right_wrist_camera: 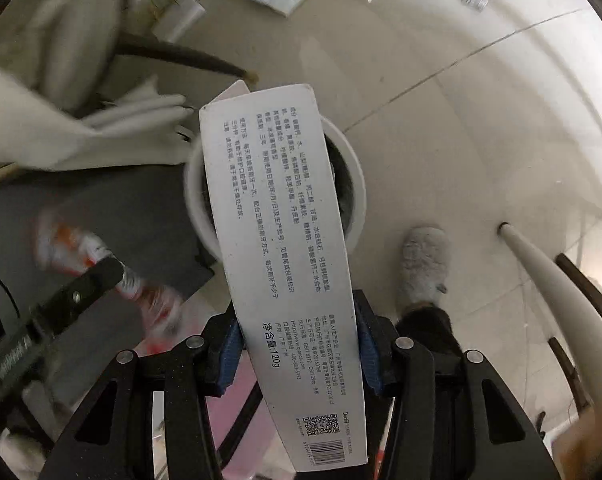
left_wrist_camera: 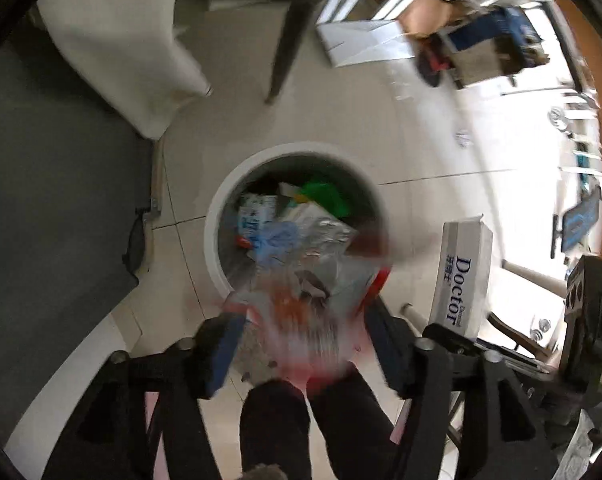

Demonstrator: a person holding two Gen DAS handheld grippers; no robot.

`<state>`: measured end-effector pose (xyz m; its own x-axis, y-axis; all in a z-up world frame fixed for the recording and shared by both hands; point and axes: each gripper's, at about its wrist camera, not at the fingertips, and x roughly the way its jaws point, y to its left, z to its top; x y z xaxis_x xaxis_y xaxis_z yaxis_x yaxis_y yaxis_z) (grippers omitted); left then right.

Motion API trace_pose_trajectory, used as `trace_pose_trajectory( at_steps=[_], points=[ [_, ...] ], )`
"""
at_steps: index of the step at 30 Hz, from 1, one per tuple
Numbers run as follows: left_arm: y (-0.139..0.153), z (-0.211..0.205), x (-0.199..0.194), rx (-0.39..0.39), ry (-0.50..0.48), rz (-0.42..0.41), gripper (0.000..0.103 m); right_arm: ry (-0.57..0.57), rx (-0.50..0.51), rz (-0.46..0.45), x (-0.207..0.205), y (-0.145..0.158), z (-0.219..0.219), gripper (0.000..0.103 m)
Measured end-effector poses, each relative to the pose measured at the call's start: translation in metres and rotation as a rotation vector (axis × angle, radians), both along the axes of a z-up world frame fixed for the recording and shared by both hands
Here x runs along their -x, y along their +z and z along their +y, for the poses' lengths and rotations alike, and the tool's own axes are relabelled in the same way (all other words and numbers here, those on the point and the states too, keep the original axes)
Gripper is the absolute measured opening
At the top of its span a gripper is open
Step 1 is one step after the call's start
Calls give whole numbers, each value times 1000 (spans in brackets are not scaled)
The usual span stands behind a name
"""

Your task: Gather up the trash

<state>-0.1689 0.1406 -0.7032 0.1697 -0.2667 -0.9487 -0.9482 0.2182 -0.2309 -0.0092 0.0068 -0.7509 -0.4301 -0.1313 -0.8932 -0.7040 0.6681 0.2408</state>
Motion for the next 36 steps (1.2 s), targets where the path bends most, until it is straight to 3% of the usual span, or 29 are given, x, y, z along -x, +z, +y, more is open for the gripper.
trace_pose_trajectory(
  at_steps=[1,3,4,5,6,7,8,12,19,27,36],
  points=[
    [-13,2,4,9,19,3,68,14,15,16,5,-24,5,52],
    [-40,4,12,4,51,34,95,29,38,30,13,-56,9,53],
    [-43,5,15,0,57,37,101,47,34,51,19,-72,14,54],
    [-45,4,21,-8,64,50,102,66,35,57,22,-81,16,68],
    [-47,2,24,-21,70,68,102,83,30,56,23,-87,19,90],
    [-43,1,27,-33,72,79,102,98,5,55,25,-88,22,98],
    [-40,-1,31,-48,74,87,102,124,-10,39,28,-86,26,102],
    [-12,-11,44,-145,76,163,102,212,-47,-81,33,-55,31,102],
    [65,-32,53,-201,112,179,102,322,-85,-269,19,36,30,102],
    [208,-61,49,-264,103,140,102,362,-133,-301,21,174,12,103],
    [365,-103,42,-303,71,41,102,382,-234,-270,16,364,-16,102]
  ],
)
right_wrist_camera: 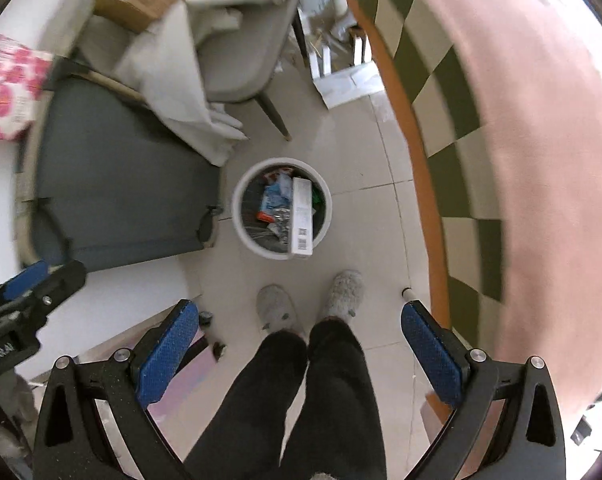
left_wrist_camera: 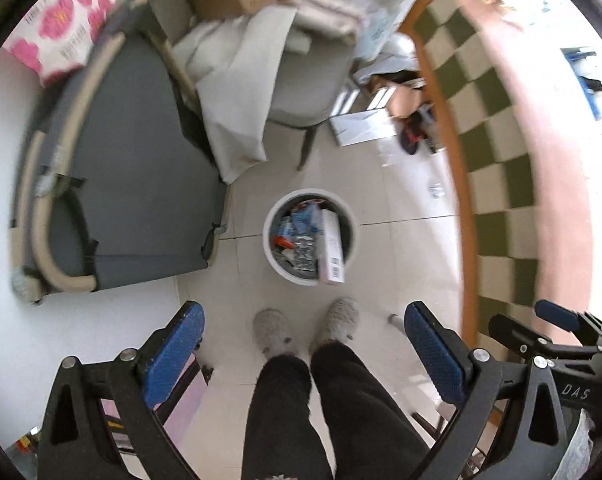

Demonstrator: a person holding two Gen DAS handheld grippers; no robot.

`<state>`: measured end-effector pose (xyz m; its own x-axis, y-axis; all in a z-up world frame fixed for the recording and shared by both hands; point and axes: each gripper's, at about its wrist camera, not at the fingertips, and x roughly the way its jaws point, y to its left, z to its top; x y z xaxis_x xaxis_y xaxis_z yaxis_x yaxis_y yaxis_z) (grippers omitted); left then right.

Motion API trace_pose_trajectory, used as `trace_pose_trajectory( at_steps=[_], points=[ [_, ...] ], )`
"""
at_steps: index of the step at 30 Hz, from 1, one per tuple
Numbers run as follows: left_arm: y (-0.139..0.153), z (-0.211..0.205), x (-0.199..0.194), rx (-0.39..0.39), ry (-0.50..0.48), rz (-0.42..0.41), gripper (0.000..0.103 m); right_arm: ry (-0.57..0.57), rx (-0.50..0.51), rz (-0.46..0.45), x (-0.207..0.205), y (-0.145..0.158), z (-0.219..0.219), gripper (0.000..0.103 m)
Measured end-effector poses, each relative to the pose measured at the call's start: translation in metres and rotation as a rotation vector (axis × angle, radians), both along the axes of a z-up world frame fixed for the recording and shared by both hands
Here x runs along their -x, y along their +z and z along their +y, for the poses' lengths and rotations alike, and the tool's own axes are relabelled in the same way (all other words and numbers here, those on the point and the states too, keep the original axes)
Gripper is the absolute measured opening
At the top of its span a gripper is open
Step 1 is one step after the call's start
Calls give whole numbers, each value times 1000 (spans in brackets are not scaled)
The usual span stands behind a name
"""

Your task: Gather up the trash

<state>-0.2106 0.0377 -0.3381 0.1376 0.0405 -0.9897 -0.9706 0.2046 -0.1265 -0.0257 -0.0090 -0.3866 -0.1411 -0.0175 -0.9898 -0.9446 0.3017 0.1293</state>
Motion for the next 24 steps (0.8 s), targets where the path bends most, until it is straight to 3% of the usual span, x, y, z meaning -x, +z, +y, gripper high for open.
trace_pose_trajectory(
  at_steps=[6,13,24],
  points=[
    [93,-19,1,-51,-25,-102,102,2,-71,59,-5,99,-22,102],
    [173,-38,10,-120,-17,-209,102,25,-170,120,-6,200,-47,103],
    [239,-65,20,-196,-21,-312,103,63,-264,169,-1,277,-66,103]
  ],
)
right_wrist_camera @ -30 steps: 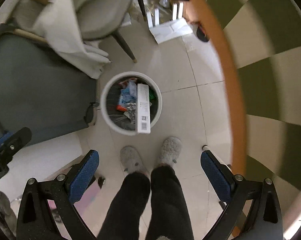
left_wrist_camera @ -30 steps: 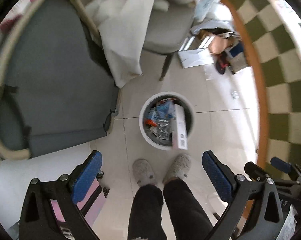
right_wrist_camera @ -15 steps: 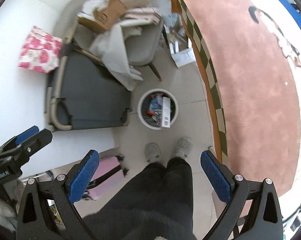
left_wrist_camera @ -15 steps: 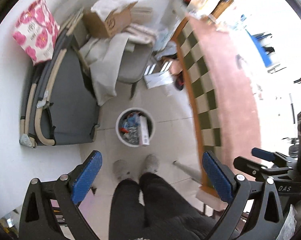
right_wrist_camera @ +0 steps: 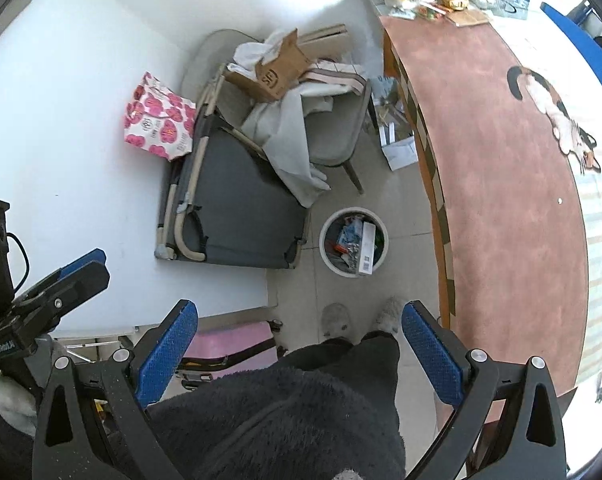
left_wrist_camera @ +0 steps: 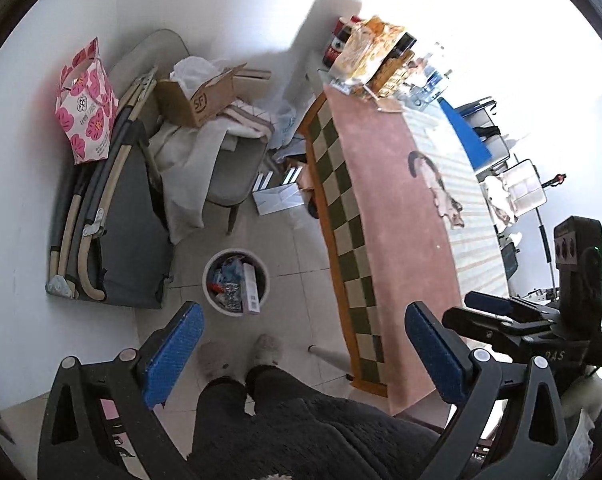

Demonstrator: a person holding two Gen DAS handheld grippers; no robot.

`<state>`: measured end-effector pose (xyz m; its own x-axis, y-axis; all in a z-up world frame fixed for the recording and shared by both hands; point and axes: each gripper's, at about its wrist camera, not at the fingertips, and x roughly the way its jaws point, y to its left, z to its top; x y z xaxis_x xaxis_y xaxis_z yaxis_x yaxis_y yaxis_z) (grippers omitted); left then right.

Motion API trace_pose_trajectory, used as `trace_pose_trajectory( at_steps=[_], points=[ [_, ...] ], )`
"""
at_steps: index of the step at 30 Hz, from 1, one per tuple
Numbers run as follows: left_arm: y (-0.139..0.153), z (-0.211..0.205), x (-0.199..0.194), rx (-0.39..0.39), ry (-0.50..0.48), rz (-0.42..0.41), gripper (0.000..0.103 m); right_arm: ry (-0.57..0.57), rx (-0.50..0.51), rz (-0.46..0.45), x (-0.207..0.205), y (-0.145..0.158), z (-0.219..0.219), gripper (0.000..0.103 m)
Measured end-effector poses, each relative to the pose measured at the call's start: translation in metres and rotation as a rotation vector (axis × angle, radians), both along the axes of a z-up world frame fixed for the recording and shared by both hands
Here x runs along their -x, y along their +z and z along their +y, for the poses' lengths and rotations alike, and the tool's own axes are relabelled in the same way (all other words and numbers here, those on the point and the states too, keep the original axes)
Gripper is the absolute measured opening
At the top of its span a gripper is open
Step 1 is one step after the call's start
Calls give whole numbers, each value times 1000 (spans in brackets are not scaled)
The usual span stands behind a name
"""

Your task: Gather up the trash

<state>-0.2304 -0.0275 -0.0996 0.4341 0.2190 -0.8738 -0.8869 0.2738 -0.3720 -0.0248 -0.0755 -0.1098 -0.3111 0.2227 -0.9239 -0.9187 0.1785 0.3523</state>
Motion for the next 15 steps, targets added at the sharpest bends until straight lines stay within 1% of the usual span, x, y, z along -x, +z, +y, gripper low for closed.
trace_pose_trajectory(
  at_steps=[7,15],
  points=[
    [15,-8,7,-19,14,-24,103,27,-24,11,4,13,-2,103],
    [17,-10,14,-16,22,-28,103,62,-27,28,13,20,2,103]
  ],
)
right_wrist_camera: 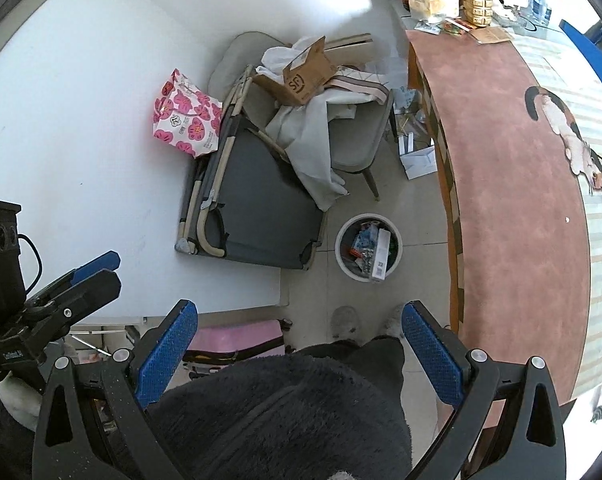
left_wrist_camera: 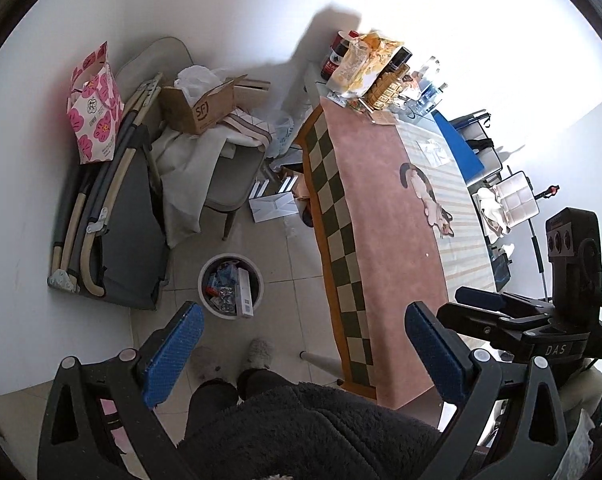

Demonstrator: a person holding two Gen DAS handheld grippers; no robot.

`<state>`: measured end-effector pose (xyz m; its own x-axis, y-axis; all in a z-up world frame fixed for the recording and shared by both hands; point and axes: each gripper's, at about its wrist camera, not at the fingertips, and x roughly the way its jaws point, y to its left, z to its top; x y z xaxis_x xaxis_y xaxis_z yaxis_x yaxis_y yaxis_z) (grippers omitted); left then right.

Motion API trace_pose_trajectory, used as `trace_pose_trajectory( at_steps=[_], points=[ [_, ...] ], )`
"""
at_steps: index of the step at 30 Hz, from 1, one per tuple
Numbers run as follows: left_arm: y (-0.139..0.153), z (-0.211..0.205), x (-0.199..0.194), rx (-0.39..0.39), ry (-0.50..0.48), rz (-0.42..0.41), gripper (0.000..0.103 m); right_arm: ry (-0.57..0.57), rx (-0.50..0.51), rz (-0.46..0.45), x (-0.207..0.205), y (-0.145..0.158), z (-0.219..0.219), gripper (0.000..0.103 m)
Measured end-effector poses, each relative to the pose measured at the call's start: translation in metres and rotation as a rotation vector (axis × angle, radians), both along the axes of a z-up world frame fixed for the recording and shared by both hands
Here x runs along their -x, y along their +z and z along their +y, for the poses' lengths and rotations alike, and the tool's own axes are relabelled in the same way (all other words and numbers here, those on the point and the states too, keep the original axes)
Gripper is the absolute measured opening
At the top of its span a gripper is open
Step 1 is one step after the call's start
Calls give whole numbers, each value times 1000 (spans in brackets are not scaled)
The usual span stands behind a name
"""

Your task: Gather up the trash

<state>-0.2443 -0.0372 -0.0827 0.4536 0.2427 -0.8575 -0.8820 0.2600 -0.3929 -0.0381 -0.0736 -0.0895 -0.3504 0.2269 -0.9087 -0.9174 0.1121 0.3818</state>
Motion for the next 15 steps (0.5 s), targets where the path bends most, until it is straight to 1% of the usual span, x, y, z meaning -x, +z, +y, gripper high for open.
trace_pose_trajectory(
  at_steps=[15],
  points=[
    [0,-1,4,-3,-16,-2,103,25,13,14,7,1,2,103]
  ],
)
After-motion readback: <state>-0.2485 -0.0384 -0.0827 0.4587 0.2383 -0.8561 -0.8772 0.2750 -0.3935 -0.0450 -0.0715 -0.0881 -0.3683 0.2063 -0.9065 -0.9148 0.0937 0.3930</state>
